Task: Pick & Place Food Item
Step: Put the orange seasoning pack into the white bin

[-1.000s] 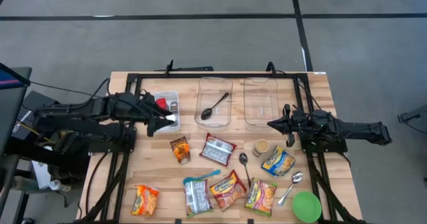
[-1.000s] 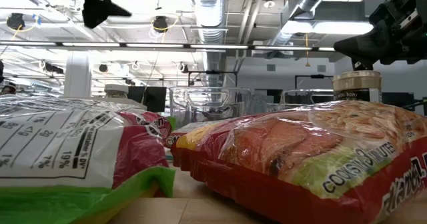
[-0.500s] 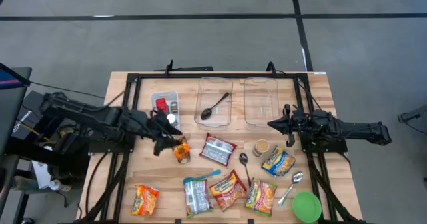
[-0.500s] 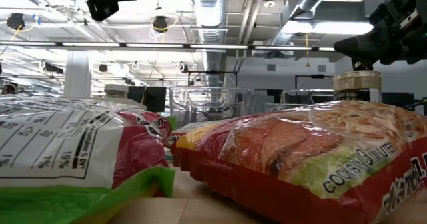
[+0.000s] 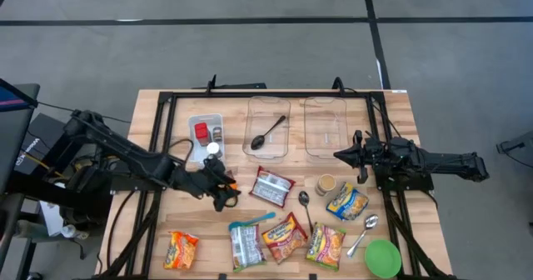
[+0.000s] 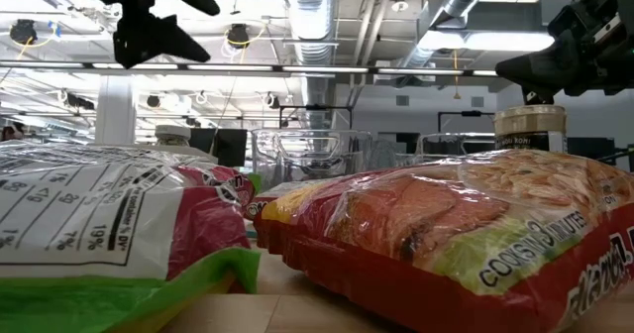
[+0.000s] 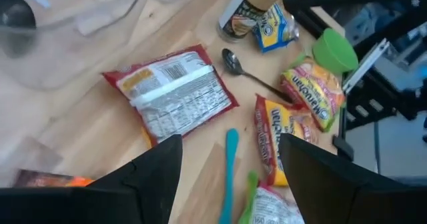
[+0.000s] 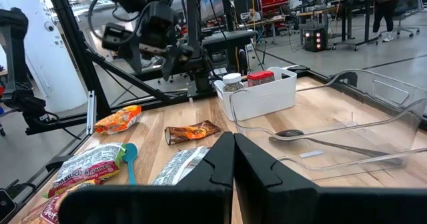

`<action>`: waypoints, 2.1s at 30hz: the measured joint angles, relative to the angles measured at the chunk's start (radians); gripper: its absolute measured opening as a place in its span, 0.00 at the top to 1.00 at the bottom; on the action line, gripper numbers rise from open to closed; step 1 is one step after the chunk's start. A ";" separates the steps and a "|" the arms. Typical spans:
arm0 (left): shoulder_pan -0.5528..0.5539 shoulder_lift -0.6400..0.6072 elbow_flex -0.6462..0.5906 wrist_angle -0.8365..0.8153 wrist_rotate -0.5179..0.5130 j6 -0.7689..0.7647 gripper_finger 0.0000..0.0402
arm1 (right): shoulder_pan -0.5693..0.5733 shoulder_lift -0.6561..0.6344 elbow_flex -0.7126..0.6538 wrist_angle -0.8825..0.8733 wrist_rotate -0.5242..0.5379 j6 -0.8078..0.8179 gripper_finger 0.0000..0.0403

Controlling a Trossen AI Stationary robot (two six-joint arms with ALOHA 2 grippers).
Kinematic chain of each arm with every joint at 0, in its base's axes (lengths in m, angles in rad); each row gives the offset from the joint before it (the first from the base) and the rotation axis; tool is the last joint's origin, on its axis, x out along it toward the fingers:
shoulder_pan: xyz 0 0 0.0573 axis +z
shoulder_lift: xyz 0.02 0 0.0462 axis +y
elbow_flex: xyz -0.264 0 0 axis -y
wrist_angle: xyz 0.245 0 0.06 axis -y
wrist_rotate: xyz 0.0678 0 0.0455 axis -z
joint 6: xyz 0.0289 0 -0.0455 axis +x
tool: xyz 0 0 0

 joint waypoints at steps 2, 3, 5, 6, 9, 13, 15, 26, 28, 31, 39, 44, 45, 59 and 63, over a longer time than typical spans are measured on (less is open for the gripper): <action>-0.016 0.030 0.000 0.019 -0.032 -0.028 0.39 | 0.000 0.000 0.000 0.000 0.000 0.000 1.00; -0.023 0.043 0.000 0.024 -0.044 -0.051 0.39 | 0.000 0.000 0.000 0.000 0.000 0.000 1.00; -0.027 0.067 0.000 0.042 -0.052 -0.122 0.39 | 0.000 0.000 0.000 0.000 0.000 0.000 1.00; -0.027 0.077 0.000 0.041 -0.053 -0.169 0.39 | 0.000 0.000 0.000 0.000 0.000 0.000 1.00; -0.027 0.104 0.000 0.040 -0.055 -0.303 0.39 | 0.000 0.000 0.000 0.000 0.000 0.000 1.00; -0.027 0.135 0.000 0.036 -0.054 -0.424 0.39 | 0.000 0.000 0.000 0.000 0.000 0.000 1.00; -0.027 0.145 0.000 0.030 -0.053 -0.460 0.39 | 0.000 0.000 0.000 0.000 0.000 0.000 1.00; -0.087 0.122 0.000 -0.220 -0.050 -0.824 0.39 | 0.000 0.000 0.000 0.001 0.000 0.000 1.00; -0.101 0.122 0.000 -0.262 -0.051 -0.905 0.39 | 0.000 0.000 0.000 0.001 0.000 0.000 1.00; -0.123 0.122 0.000 -0.329 -0.052 -1.038 0.39 | 0.000 0.000 0.000 0.001 0.000 0.000 1.00; -0.144 0.142 -0.004 -0.395 -0.051 -1.241 0.39 | 0.000 0.000 0.000 0.002 0.000 0.000 1.00; -0.153 0.153 -0.094 -0.216 -0.052 -1.323 0.39 | 0.000 0.000 0.000 0.002 0.001 0.000 1.00; -0.155 0.153 -0.117 -0.156 -0.052 -1.324 0.39 | 0.000 0.000 0.000 0.002 0.000 0.000 1.00; -0.163 0.152 -0.208 0.016 -0.091 -1.332 0.39 | 0.000 0.000 0.000 0.003 0.000 0.000 1.00; -0.165 0.150 -0.226 0.037 -0.103 -1.317 0.39 | 0.000 0.000 0.000 0.003 0.000 0.000 1.00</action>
